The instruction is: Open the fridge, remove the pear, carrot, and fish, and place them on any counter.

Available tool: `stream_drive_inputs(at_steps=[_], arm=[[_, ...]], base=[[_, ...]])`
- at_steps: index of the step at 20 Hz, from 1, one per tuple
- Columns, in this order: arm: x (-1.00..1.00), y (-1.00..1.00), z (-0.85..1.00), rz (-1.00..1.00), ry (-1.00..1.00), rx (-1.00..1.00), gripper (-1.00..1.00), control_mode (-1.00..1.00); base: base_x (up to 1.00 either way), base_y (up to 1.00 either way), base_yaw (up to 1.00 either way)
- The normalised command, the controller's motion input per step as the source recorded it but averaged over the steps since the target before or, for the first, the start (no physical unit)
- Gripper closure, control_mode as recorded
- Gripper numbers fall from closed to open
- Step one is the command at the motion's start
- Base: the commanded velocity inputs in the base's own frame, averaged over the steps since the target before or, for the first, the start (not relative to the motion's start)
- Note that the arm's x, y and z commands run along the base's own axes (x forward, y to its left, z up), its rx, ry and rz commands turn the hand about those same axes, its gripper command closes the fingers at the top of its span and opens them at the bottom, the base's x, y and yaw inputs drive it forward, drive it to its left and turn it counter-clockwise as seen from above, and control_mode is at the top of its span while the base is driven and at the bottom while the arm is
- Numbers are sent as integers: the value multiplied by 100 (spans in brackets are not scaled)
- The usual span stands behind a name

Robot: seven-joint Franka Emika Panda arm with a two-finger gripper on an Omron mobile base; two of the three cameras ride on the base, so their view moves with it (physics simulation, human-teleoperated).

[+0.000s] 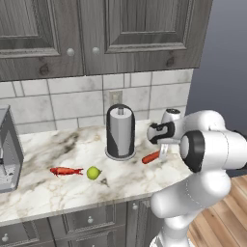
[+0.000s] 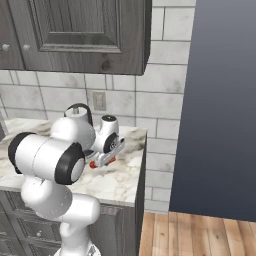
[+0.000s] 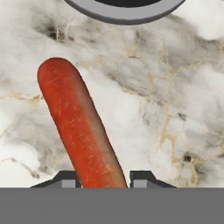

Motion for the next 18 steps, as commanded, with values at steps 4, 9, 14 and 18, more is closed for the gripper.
stream_drive_inputs(at_steps=[4,9,14,18], arm=[[0,0,-13,1,-3,0,-100,-100],[-3,0,0,4,-6,0,-100,-100],[-31,-4,16,4,-6,0,-100,-100],[-61,-8,75,1,-7,0,-100,-100]], base=[[0,0,0],[0,0,0],[0,0,0],[0,0,0]])
